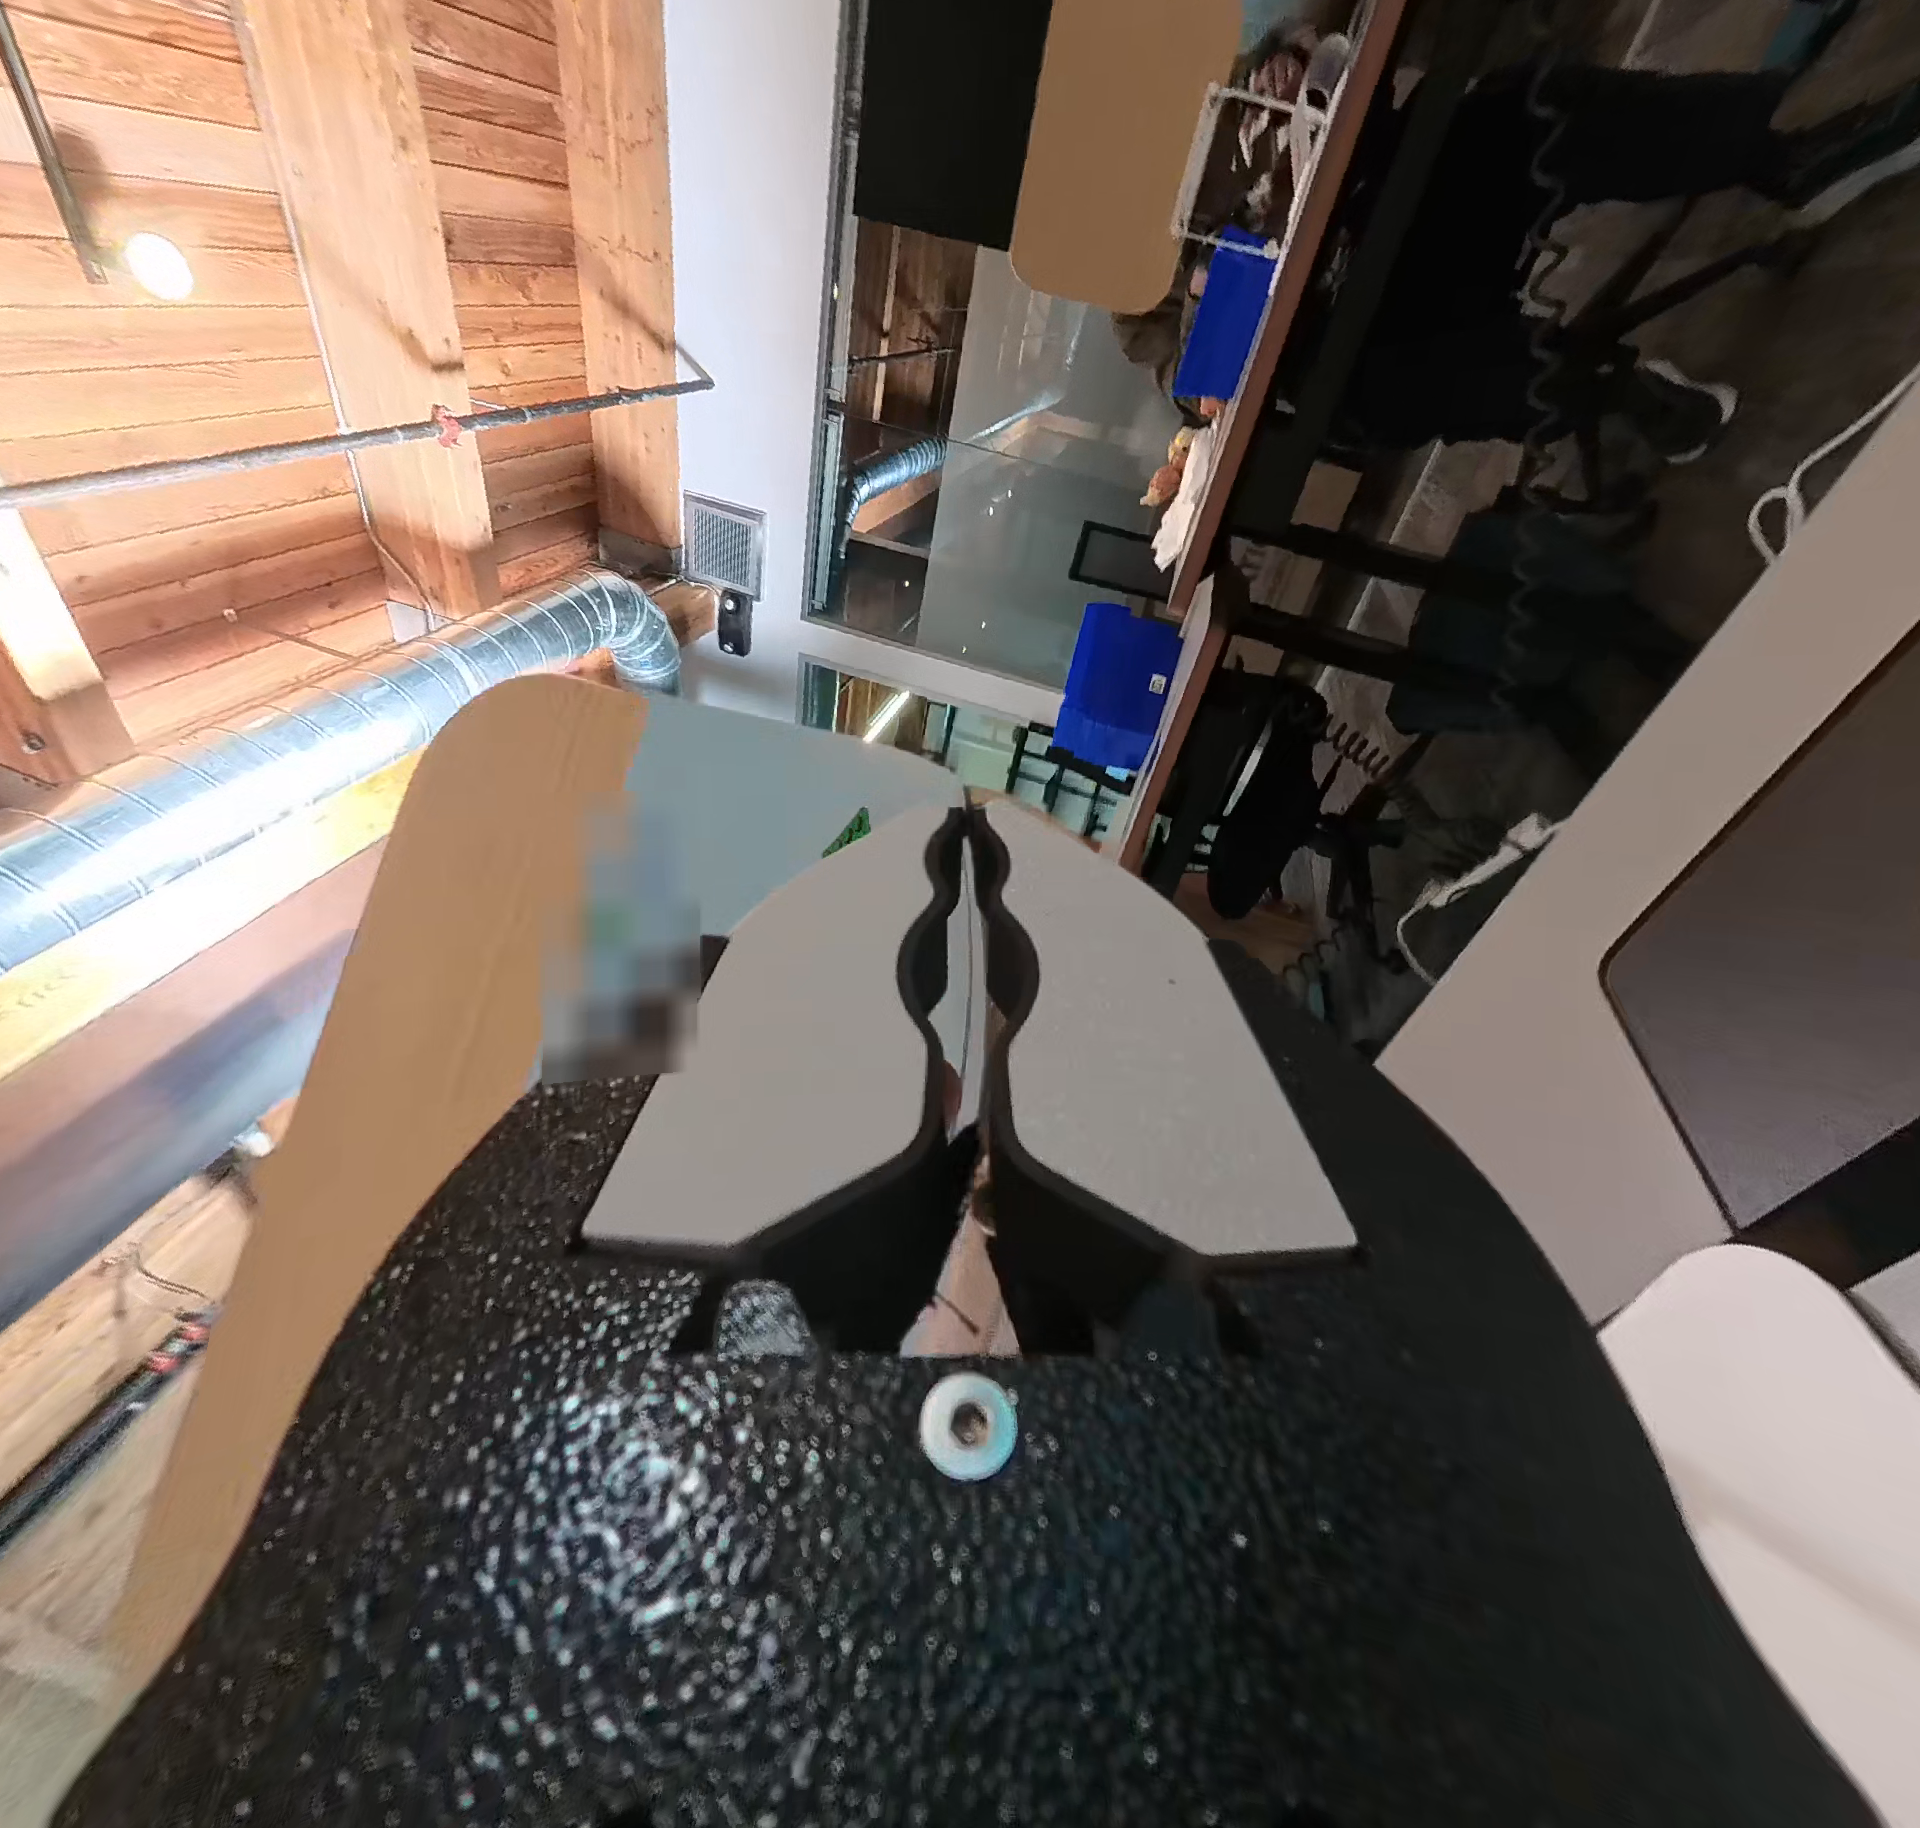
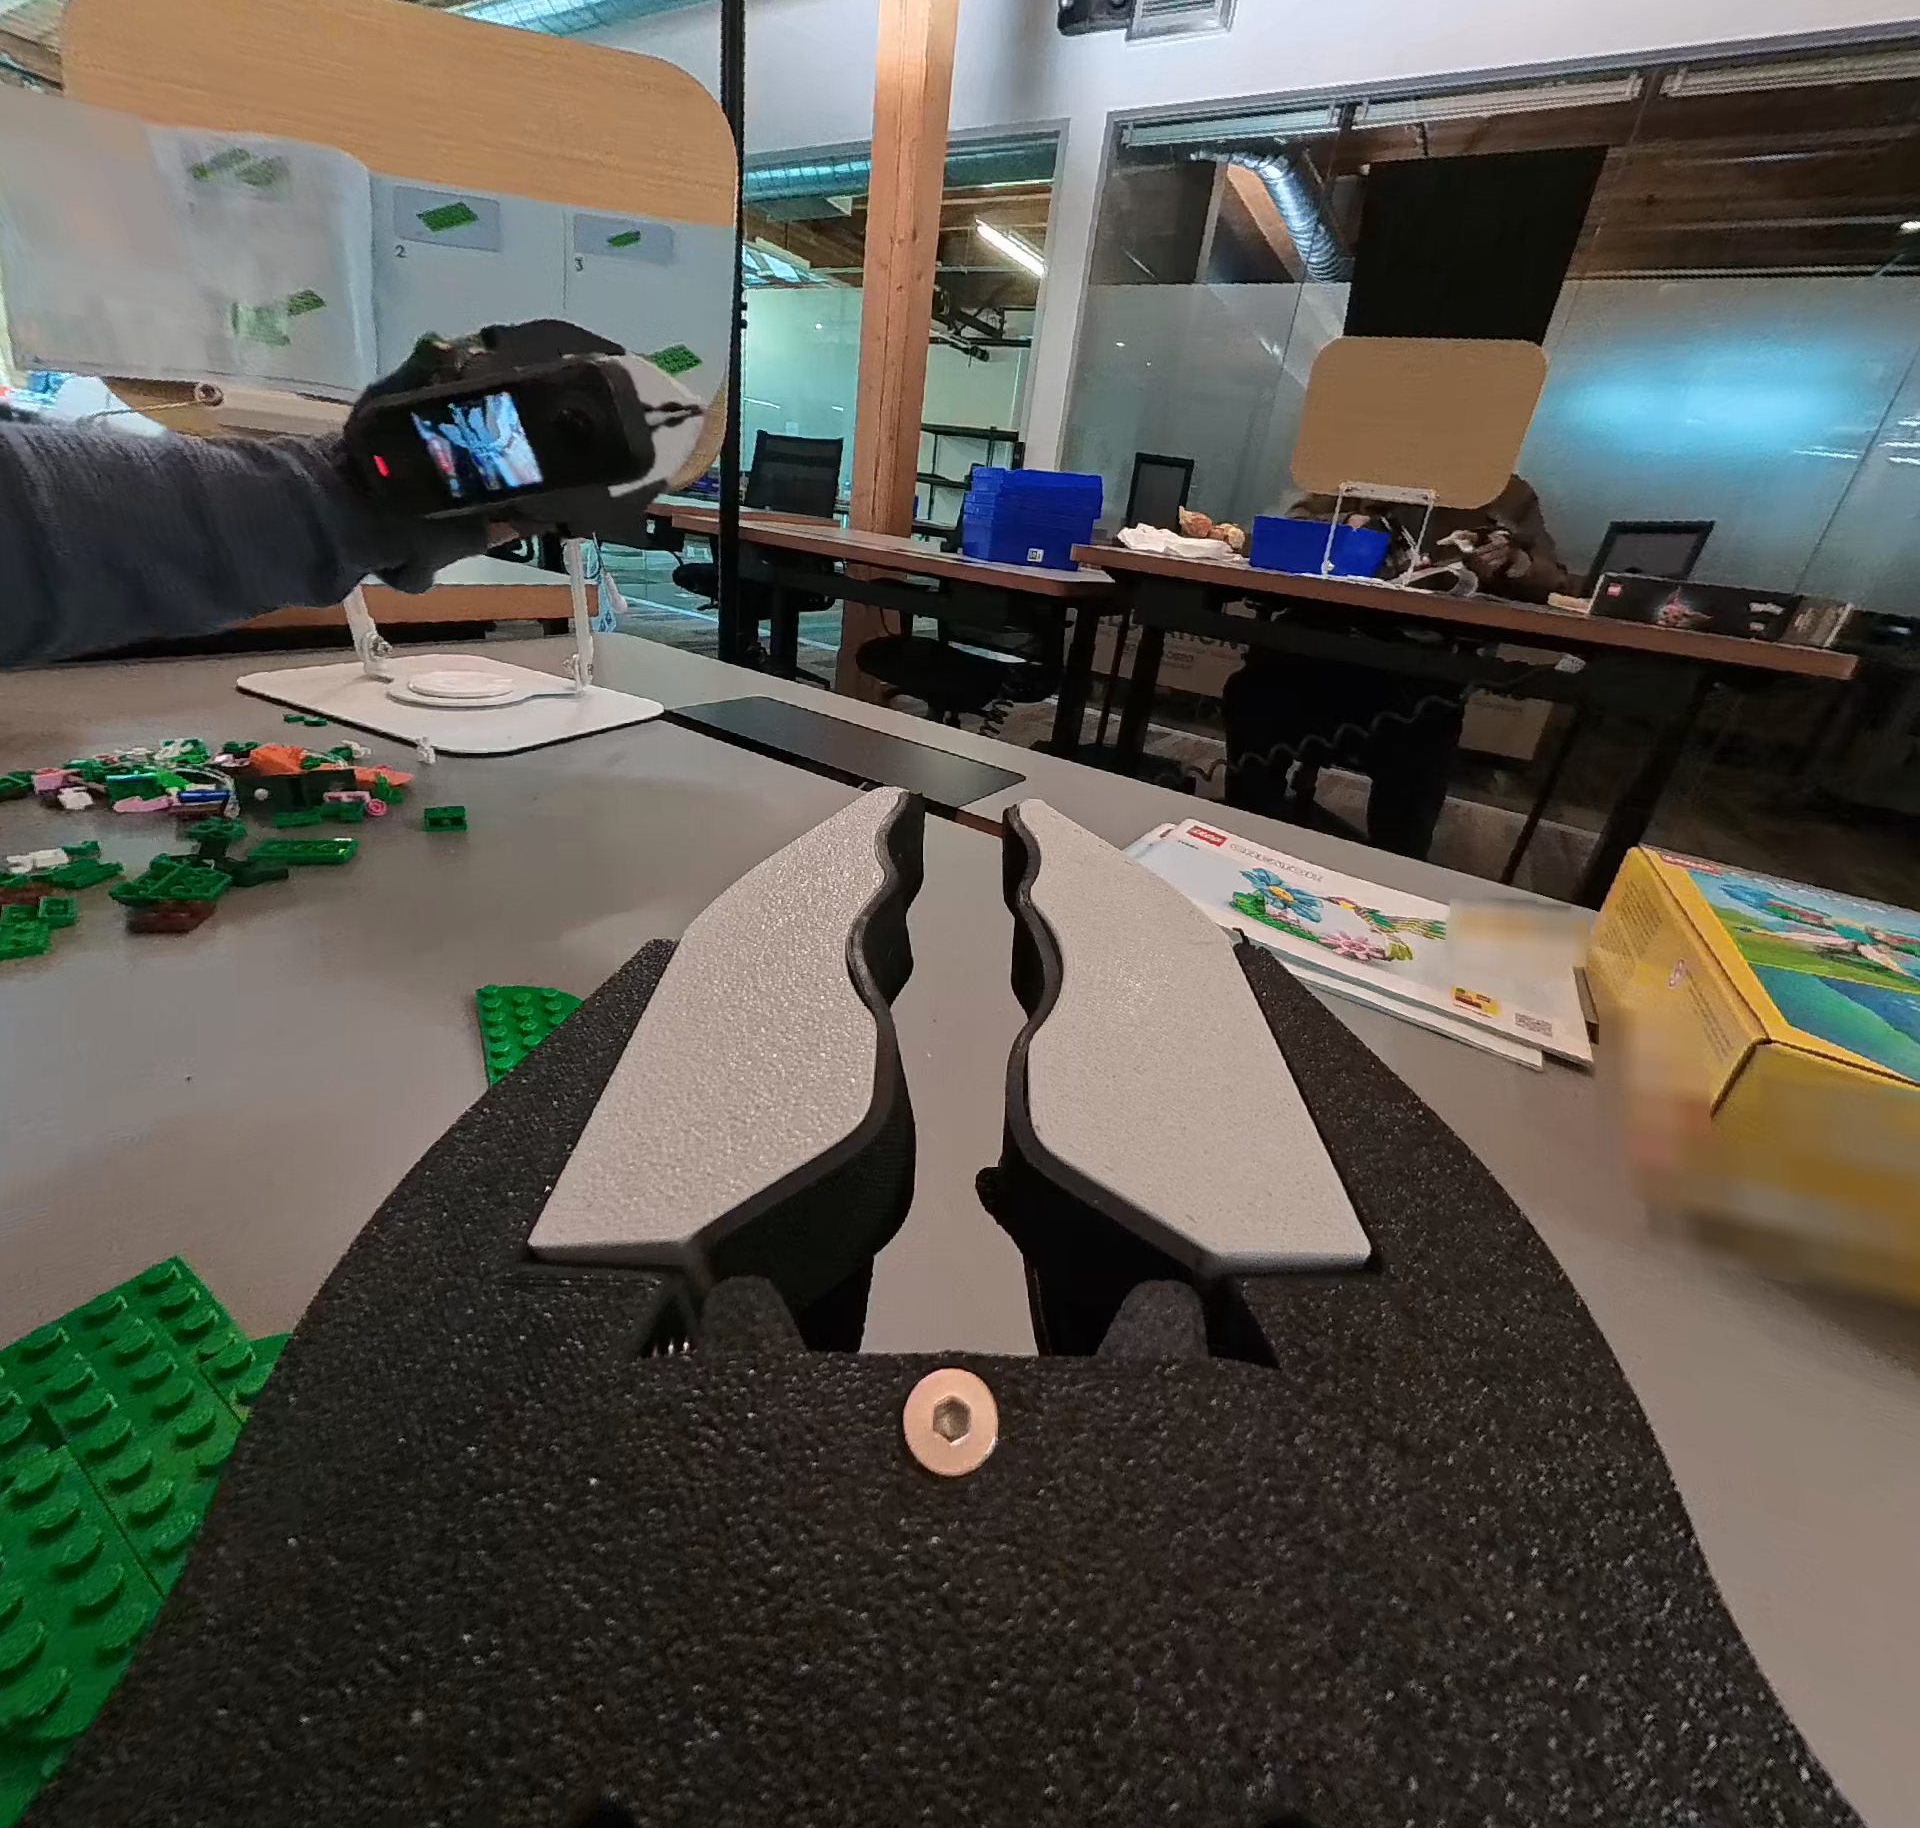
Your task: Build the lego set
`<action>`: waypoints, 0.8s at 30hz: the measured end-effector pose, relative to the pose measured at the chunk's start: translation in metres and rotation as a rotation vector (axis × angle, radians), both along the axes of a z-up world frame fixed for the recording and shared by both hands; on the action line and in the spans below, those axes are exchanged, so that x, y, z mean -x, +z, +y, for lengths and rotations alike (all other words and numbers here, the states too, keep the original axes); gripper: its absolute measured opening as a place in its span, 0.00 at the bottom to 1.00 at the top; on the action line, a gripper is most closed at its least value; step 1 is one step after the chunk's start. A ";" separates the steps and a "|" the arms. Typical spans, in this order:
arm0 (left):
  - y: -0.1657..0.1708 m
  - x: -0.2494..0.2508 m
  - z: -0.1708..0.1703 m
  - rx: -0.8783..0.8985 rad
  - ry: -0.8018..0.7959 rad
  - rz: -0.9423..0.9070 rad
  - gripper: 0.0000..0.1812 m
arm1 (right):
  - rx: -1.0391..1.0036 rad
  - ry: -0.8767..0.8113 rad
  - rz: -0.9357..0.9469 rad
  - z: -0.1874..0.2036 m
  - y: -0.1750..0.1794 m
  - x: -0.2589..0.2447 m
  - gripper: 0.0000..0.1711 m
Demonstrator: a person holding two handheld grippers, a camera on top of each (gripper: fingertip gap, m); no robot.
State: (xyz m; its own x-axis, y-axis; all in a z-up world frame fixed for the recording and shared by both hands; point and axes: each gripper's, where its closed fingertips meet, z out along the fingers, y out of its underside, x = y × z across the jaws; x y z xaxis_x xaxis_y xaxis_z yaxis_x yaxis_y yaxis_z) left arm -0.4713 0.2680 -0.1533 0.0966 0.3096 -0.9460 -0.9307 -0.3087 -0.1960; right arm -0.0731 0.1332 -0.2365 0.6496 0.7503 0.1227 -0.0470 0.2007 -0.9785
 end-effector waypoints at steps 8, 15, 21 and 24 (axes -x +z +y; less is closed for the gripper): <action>0.003 -0.010 -0.023 -0.118 -0.271 -0.443 0.00 | 0.000 0.002 -0.002 0.000 0.000 0.000 0.08; 0.011 -0.013 -0.025 -0.131 -0.442 -0.697 0.00 | 0.001 0.003 -0.003 0.000 0.000 0.001 0.08; 0.011 -0.011 -0.026 -0.129 -0.512 -0.813 0.01 | 0.001 0.004 -0.006 0.000 0.000 0.001 0.08; 0.008 -0.012 -0.026 -0.114 -0.509 -0.795 0.03 | 0.002 0.005 -0.005 0.000 0.000 0.001 0.08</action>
